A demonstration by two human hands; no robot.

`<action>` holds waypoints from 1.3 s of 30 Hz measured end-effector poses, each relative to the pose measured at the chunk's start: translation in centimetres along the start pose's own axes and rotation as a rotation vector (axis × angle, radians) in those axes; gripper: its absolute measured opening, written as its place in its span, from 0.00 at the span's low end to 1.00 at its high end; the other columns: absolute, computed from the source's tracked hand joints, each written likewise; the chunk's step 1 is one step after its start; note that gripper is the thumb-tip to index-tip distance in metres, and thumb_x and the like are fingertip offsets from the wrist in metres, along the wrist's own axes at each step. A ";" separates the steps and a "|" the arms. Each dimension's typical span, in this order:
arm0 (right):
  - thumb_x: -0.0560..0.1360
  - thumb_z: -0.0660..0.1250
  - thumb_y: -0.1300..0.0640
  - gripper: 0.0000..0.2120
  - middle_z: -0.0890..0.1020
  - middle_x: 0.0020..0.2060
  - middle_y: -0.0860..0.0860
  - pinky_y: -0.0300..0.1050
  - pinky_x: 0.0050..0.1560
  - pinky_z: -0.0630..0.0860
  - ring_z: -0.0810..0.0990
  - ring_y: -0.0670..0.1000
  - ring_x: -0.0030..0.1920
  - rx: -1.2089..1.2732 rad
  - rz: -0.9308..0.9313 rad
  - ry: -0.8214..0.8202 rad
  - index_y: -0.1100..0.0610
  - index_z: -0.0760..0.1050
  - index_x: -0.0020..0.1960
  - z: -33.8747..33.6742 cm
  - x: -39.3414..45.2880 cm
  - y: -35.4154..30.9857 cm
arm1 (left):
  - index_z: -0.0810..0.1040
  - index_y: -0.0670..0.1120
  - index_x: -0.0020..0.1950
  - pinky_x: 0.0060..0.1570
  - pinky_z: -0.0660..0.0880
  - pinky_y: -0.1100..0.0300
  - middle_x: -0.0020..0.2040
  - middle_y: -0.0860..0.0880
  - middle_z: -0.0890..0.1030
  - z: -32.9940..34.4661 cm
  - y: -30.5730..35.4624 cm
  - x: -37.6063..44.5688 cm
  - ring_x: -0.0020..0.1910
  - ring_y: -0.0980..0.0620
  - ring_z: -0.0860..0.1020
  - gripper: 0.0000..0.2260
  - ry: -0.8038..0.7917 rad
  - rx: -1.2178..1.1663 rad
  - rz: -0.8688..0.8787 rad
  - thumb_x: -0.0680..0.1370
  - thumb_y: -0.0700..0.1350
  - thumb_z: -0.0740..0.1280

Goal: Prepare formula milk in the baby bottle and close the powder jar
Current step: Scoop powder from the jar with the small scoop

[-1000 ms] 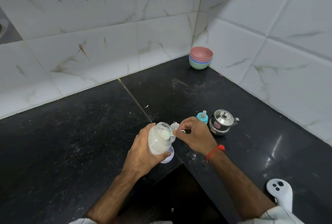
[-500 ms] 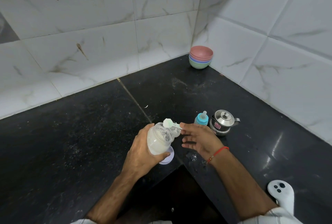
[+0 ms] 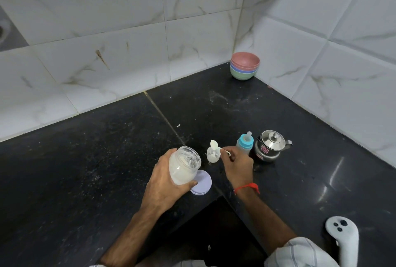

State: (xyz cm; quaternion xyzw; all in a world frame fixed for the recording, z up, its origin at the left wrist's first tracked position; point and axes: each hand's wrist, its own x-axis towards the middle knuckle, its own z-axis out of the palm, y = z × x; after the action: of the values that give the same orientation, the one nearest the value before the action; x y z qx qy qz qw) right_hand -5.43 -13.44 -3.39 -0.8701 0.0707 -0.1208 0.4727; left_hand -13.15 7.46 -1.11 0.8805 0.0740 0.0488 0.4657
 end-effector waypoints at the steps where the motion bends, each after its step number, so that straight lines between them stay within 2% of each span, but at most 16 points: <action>1: 0.78 0.70 0.62 0.04 0.85 0.41 0.49 0.32 0.46 0.72 0.79 0.47 0.41 -0.042 -0.050 0.006 0.59 0.85 0.48 0.2 -0.1 0.0 | 0.61 0.63 0.74 0.66 0.75 0.45 0.71 0.63 0.71 0.0 0.0 0.0 0.70 0.56 0.71 0.50 0.002 0.001 0.000 0.57 0.61 0.83; 2: 0.78 0.70 0.63 0.04 0.85 0.42 0.50 0.26 0.45 0.70 0.79 0.47 0.41 -0.076 -0.097 0.005 0.60 0.84 0.48 0.4 0.0 0.2 | 0.61 0.63 0.74 0.66 0.75 0.45 0.71 0.63 0.71 -0.1 -0.1 0.1 0.70 0.56 0.71 0.50 0.003 0.002 0.000 0.57 0.61 0.83; 3: 0.78 0.70 0.64 0.04 0.86 0.42 0.52 0.25 0.44 0.70 0.79 0.47 0.41 -0.103 -0.144 0.003 0.61 0.84 0.48 0.5 0.0 0.5 | 0.61 0.62 0.74 0.66 0.74 0.45 0.71 0.63 0.71 -0.2 -0.1 0.1 0.71 0.56 0.71 0.50 0.003 0.004 0.001 0.57 0.61 0.83; 4: 0.77 0.71 0.65 0.03 0.86 0.41 0.53 0.28 0.45 0.73 0.79 0.48 0.41 -0.128 -0.192 -0.001 0.61 0.84 0.48 0.7 0.0 0.9 | 0.61 0.62 0.75 0.67 0.74 0.45 0.72 0.62 0.70 -0.3 -0.2 0.1 0.71 0.56 0.71 0.50 0.002 0.007 0.002 0.58 0.61 0.83; 6: 0.76 0.73 0.66 0.02 0.86 0.40 0.55 0.47 0.44 0.81 0.82 0.52 0.40 -0.177 -0.270 -0.010 0.61 0.84 0.47 1.1 -0.1 1.7 | 0.61 0.61 0.75 0.67 0.74 0.45 0.72 0.61 0.70 -0.5 -0.3 0.1 0.71 0.55 0.71 0.51 -0.002 0.013 0.006 0.58 0.62 0.83; 7: 0.75 0.74 0.66 0.03 0.85 0.40 0.56 0.52 0.43 0.81 0.82 0.55 0.40 -0.199 -0.296 -0.010 0.61 0.84 0.47 1.2 -0.1 2.1 | 0.61 0.61 0.75 0.67 0.74 0.45 0.72 0.62 0.70 -0.6 -0.3 0.1 0.71 0.55 0.71 0.50 -0.002 0.017 0.007 0.58 0.61 0.83; 9: 0.74 0.75 0.66 0.03 0.85 0.40 0.57 0.55 0.42 0.82 0.83 0.57 0.40 -0.228 -0.326 -0.002 0.61 0.84 0.48 1.2 -0.2 2.5 | 0.61 0.61 0.75 0.67 0.74 0.46 0.72 0.62 0.70 -0.7 -0.4 0.1 0.71 0.55 0.71 0.50 0.000 0.025 0.008 0.58 0.60 0.84; 15: 0.74 0.75 0.66 0.08 0.86 0.45 0.58 0.50 0.49 0.83 0.85 0.57 0.44 -0.233 -0.378 0.025 0.63 0.86 0.53 0.8 -0.3 3.4 | 0.61 0.63 0.74 0.66 0.75 0.45 0.71 0.63 0.70 -0.7 -0.3 0.0 0.71 0.56 0.71 0.50 -0.018 0.015 -0.002 0.58 0.61 0.83; 19: 0.74 0.76 0.65 0.09 0.87 0.47 0.58 0.51 0.51 0.84 0.85 0.56 0.45 -0.230 -0.383 0.013 0.63 0.86 0.55 0.7 -0.3 3.9 | 0.61 0.61 0.75 0.67 0.74 0.46 0.71 0.62 0.70 -0.5 -0.1 -0.1 0.71 0.56 0.70 0.50 -0.027 0.011 0.004 0.58 0.60 0.84; 24: 0.74 0.76 0.66 0.10 0.87 0.46 0.58 0.51 0.51 0.84 0.85 0.56 0.45 -0.224 -0.432 0.036 0.63 0.86 0.55 0.5 -0.4 4.0 | 0.61 0.61 0.75 0.67 0.74 0.48 0.72 0.61 0.70 -0.5 0.1 -0.1 0.71 0.55 0.70 0.49 -0.028 0.013 0.028 0.59 0.58 0.84; 28: 0.73 0.77 0.67 0.10 0.86 0.45 0.58 0.54 0.48 0.85 0.85 0.56 0.43 -0.218 -0.452 0.027 0.64 0.86 0.53 0.6 -0.3 4.4 | 0.61 0.65 0.71 0.66 0.74 0.49 0.69 0.63 0.70 -0.6 0.3 -0.1 0.70 0.56 0.71 0.47 -0.026 0.013 0.035 0.60 0.58 0.84; 32: 0.73 0.77 0.67 0.11 0.86 0.46 0.59 0.51 0.51 0.84 0.85 0.56 0.45 -0.188 -0.483 0.050 0.64 0.85 0.55 0.5 -0.4 4.4 | 0.60 0.67 0.71 0.65 0.74 0.48 0.68 0.65 0.70 -0.7 0.3 0.0 0.70 0.56 0.71 0.47 -0.033 0.018 0.034 0.59 0.59 0.84; 36: 0.74 0.76 0.66 0.09 0.87 0.46 0.58 0.55 0.50 0.85 0.85 0.55 0.45 -0.203 -0.455 0.016 0.63 0.86 0.54 0.5 -0.2 4.7 | 0.60 0.69 0.70 0.65 0.74 0.49 0.66 0.67 0.69 -0.7 0.4 0.1 0.69 0.57 0.71 0.47 -0.037 0.022 0.042 0.59 0.58 0.84; 39: 0.74 0.76 0.67 0.11 0.87 0.47 0.58 0.50 0.52 0.84 0.85 0.54 0.46 -0.170 -0.477 0.051 0.64 0.85 0.56 0.2 -0.4 4.4 | 0.60 0.70 0.69 0.64 0.74 0.51 0.65 0.68 0.68 -0.7 0.5 0.1 0.68 0.59 0.70 0.46 -0.034 0.016 0.057 0.60 0.58 0.84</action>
State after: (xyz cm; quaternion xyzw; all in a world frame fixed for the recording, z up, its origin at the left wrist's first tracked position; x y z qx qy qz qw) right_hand -5.75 -15.57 -7.28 -0.8954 -0.1149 -0.2443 0.3540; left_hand -13.16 7.76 -0.26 0.8867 0.0414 0.0466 0.4580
